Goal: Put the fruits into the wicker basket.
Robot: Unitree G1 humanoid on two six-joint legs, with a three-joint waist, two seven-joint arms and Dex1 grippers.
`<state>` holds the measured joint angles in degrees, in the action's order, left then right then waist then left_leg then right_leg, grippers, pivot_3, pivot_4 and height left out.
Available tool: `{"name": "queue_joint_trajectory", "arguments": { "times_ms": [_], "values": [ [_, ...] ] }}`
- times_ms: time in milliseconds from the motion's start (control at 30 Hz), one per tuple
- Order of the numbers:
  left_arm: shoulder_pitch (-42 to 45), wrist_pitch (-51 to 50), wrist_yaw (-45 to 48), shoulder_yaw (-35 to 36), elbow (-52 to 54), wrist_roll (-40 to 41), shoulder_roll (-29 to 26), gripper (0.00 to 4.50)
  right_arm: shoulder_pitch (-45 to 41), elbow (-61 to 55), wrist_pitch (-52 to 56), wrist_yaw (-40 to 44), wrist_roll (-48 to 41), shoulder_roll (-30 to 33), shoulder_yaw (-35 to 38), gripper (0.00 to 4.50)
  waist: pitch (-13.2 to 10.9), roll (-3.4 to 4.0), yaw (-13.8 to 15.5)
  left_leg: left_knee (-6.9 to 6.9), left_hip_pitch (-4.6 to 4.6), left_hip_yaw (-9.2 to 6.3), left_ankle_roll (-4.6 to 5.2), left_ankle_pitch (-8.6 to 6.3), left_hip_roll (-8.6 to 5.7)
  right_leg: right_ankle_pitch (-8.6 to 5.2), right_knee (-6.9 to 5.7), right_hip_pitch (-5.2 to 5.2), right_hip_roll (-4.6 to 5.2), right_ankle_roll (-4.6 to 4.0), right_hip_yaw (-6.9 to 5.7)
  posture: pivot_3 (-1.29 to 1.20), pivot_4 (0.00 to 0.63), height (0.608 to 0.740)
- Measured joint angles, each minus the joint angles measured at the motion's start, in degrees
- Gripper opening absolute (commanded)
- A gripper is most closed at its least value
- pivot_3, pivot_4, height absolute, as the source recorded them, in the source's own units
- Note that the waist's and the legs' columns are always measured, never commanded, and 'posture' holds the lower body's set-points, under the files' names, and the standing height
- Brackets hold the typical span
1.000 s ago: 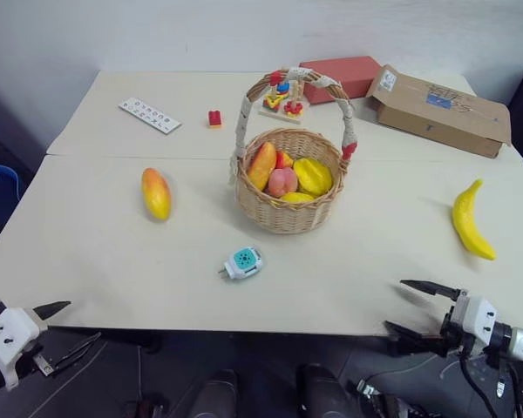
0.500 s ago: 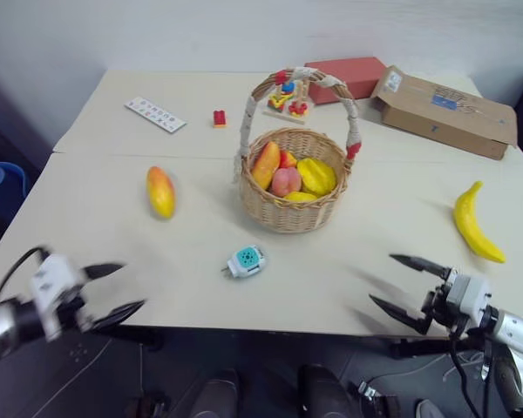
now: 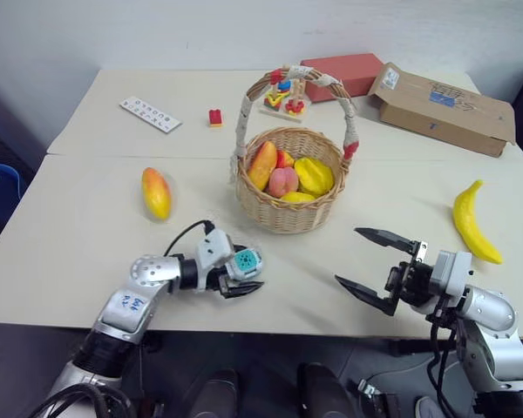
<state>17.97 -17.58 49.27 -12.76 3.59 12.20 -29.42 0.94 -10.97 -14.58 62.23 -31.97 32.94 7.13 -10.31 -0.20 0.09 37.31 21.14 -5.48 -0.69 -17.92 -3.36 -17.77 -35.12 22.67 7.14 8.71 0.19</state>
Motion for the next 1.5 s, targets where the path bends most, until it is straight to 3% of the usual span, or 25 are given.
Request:
{"name": "queue_joint_trajectory", "arguments": {
  "times_ms": [67,233,500,633,733,900,933,1067,1300,1400,1500],
  "values": [
    [-0.12,0.37,-0.02,0.14,-0.04,-0.24,0.0,2.82,-0.01,0.0,0.01,-0.06,0.09,-0.25,-0.01,4.5,0.0,0.0,0.02,0.02,0.0,0.0,-0.02,0.04,0.03,0.0,-0.01,-0.01,0.01,0.0,0.01,0.0,0.15,0.74],
    [-5.07,2.96,-2.6,7.25,0.43,1.57,-0.41,2.82,-0.26,-0.38,0.31,0.23,0.0,-2.04,-1.56,4.5,0.0,0.0,-0.29,-0.03,-0.06,-0.03,-0.04,0.06,0.11,0.0,-0.09,0.03,-0.02,0.01,0.08,0.0,0.15,0.74],
    [-13.08,-5.23,-22.4,41.36,-2.05,9.05,-3.16,2.82,-8.15,-4.63,5.46,-1.25,-1.92,-6.91,-7.13,4.5,0.0,-0.05,-0.24,-0.03,-0.07,-0.22,-0.13,0.07,0.09,-0.04,-0.38,0.24,-0.05,-0.07,0.14,0.0,0.15,0.74],
    [-13.15,-7.9,-28.39,50.79,-11.8,9.68,-6.07,2.82,-10.58,-4.56,6.21,-3.0,-1.37,-10.06,-9.29,4.5,0.03,-0.11,0.39,-0.03,0.01,-0.32,-0.11,0.06,-0.08,-0.05,-0.53,0.38,0.05,-0.1,0.12,0.0,0.15,0.74],
    [-12.12,-6.32,-27.88,51.09,-19.4,9.57,-7.95,2.82,-11.26,-4.17,5.95,-3.0,-0.64,-10.38,-9.31,4.5,0.07,-0.18,1.24,0.0,0.02,-0.3,-0.05,0.04,-0.23,-0.05,-0.51,0.35,0.21,-0.1,0.1,0.0,0.15,0.74],
    [-10.35,-4.38,-25.66,50.98,-25.91,9.97,-9.39,4.36,-11.37,-2.55,5.63,-2.74,0.0,-10.42,-8.92,4.5,0.15,-0.41,1.1,-0.02,0.02,-0.3,-0.07,0.05,-0.16,-0.05,-0.52,0.37,0.19,-0.11,0.07,0.0,0.15,0.74],
    [-10.02,-4.46,-25.02,50.94,-26.23,10.19,-9.89,4.44,-11.34,-2.35,5.63,-2.67,0.01,-10.38,-8.87,4.5,0.15,-0.41,1.05,-0.04,0.01,-0.3,-0.08,0.05,-0.14,-0.05,-0.54,0.38,0.18,-0.11,0.07,0.0,0.15,0.74],
    [-9.42,-5.43,-24.12,50.48,-25.16,10.15,-14.03,4.44,-10.9,-2.36,5.63,-1.94,-0.06,-8.76,-7.89,4.5,0.15,-0.41,0.78,-0.11,0.03,-0.28,-0.1,0.06,-0.12,-0.07,-0.59,0.49,0.18,-0.14,0.09,0.0,0.15,0.74],
    [-1.85,-26.61,-22.57,44.97,-10.6,13.48,-25.0,4.44,-11.36,-2.29,5.63,-1.7,-0.73,-7.07,-4.59,4.5,0.08,-0.42,0.1,-0.12,0.06,-0.27,-0.09,0.06,-0.2,-0.07,-0.74,0.57,0.26,-0.15,0.12,0.0,0.15,0.74],
    [11.84,-41.65,-23.62,38.27,-9.02,17.49,-23.0,4.44,-15.06,0.46,4.29,-0.75,0.04,-6.66,-4.23,4.5,0.09,-0.44,0.2,-0.02,0.07,-0.32,-0.09,0.08,-0.27,-0.07,-0.84,0.56,0.22,-0.14,0.09,0.0,0.15,0.74],
    [21.46,-48.11,-25.24,30.93,-11.25,17.51,-18.92,4.44,-18.04,3.15,3.24,-0.22,0.64,-6.77,-4.42,4.5,0.1,-0.45,-0.2,-0.03,0.07,-0.24,-0.13,0.12,-0.41,-0.06,-0.98,0.7,0.21,-0.13,0.09,0.0,0.15,0.74]
  ]
}}
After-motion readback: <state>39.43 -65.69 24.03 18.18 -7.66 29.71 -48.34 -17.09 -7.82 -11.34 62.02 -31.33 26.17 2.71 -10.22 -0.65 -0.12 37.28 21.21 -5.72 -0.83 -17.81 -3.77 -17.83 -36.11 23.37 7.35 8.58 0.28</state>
